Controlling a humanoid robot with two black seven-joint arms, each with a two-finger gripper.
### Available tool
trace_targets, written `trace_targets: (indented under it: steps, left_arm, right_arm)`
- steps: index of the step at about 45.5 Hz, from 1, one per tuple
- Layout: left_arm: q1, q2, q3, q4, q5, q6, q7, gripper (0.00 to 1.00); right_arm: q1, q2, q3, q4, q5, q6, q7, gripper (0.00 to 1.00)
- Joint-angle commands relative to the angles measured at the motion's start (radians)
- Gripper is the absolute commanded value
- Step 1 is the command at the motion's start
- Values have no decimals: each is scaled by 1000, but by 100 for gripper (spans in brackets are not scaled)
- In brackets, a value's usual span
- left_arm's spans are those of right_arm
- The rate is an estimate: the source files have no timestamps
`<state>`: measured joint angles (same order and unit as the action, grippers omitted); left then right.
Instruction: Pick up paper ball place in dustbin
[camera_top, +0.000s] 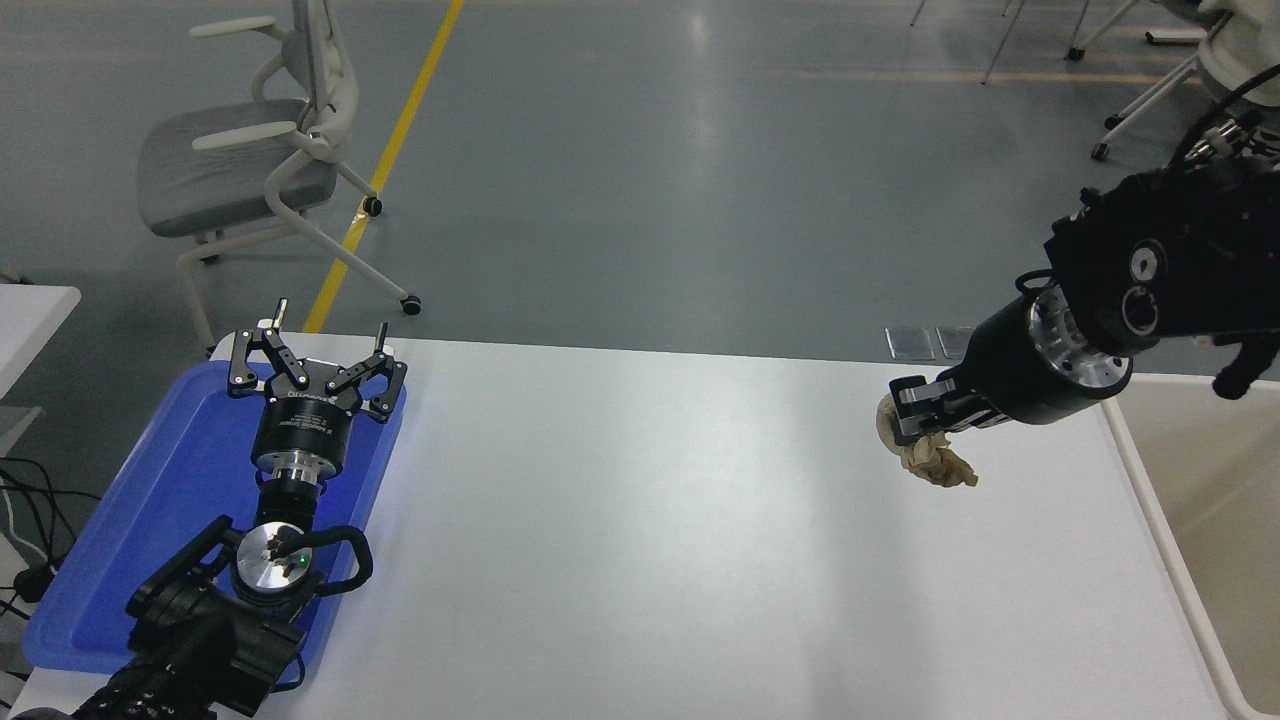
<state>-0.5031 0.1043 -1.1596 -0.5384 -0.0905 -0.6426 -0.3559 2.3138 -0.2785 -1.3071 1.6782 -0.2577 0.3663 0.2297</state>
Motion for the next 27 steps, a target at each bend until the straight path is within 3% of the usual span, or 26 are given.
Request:
trace_targets:
  steps: [1,15,27]
  left_arm:
    - [0,0,0,0,0,0,0,100]
    - [0,0,0,0,0,0,0,100]
    - [0,0,0,0,0,1,0,100]
  right_arm:
    - [52,-22,-31,5,-31,43,0,0]
    - [38,-180,-159,-66,-259,74,0,0]
    - [-115,-416,-181,-277,-474,138,6,0]
